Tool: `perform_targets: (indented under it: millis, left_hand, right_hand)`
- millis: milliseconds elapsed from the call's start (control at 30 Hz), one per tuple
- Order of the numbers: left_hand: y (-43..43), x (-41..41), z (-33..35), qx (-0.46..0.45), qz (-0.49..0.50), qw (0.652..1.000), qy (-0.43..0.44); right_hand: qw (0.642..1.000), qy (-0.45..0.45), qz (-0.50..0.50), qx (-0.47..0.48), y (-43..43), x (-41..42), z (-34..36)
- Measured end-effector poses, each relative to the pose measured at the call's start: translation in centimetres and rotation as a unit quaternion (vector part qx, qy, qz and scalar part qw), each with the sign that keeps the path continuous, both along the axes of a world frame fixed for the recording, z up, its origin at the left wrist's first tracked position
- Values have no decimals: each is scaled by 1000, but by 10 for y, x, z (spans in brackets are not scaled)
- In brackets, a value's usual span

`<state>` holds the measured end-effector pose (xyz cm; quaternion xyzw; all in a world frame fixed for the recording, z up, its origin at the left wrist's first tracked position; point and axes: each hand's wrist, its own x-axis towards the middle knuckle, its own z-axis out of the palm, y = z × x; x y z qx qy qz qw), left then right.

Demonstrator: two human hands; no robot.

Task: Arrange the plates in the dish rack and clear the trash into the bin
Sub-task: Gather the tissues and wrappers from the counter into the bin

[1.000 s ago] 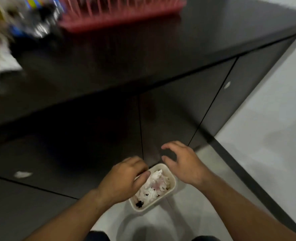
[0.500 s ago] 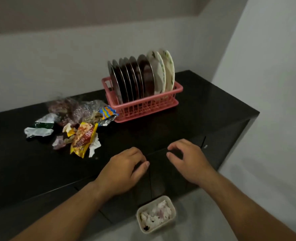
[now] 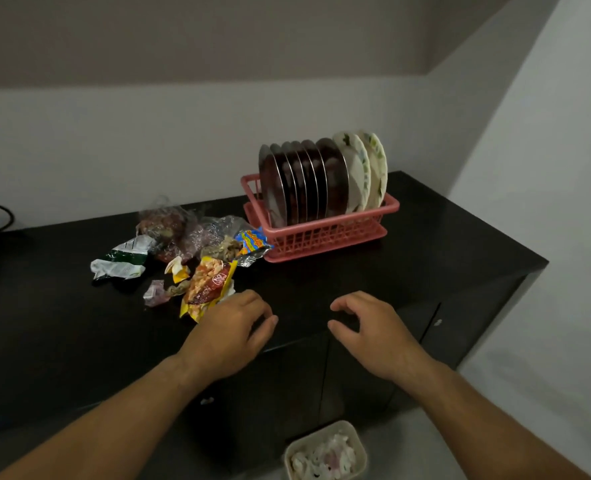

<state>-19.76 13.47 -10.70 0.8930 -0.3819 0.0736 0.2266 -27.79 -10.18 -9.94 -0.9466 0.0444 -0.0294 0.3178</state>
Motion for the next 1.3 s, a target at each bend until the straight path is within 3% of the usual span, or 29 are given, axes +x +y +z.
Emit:
perform_targets:
  millis: [100,267,467,767,900,1100,1300]
  left_hand:
    - [25,31,-2,20,-18,999,-22]
    - [76,101,-2,5,6,999,-50]
    - [116,167,-5,-7,19,998,-54]
    - [138,216,-14,-24,5,999,-37]
    - [137,227,-23,-32,-3,999,-27]
    - [124,235,-31,-36,-26,999,-18]
    - [114,244,-26,-51,-19,998,-21]
  right_hand:
    - [1000,0,-6,-19,27,31,-4]
    - [992,31,78,-96,93,95,-15]
    - [989,15,47,-140,173,170,-24]
    - [927,228,57,-291,221,235,-51]
    - [941,231,56,-242,221,237,-60]
    - [969,116,47,-211,214,240,-60]
    - [992,46,34,-113,193,248,-47]
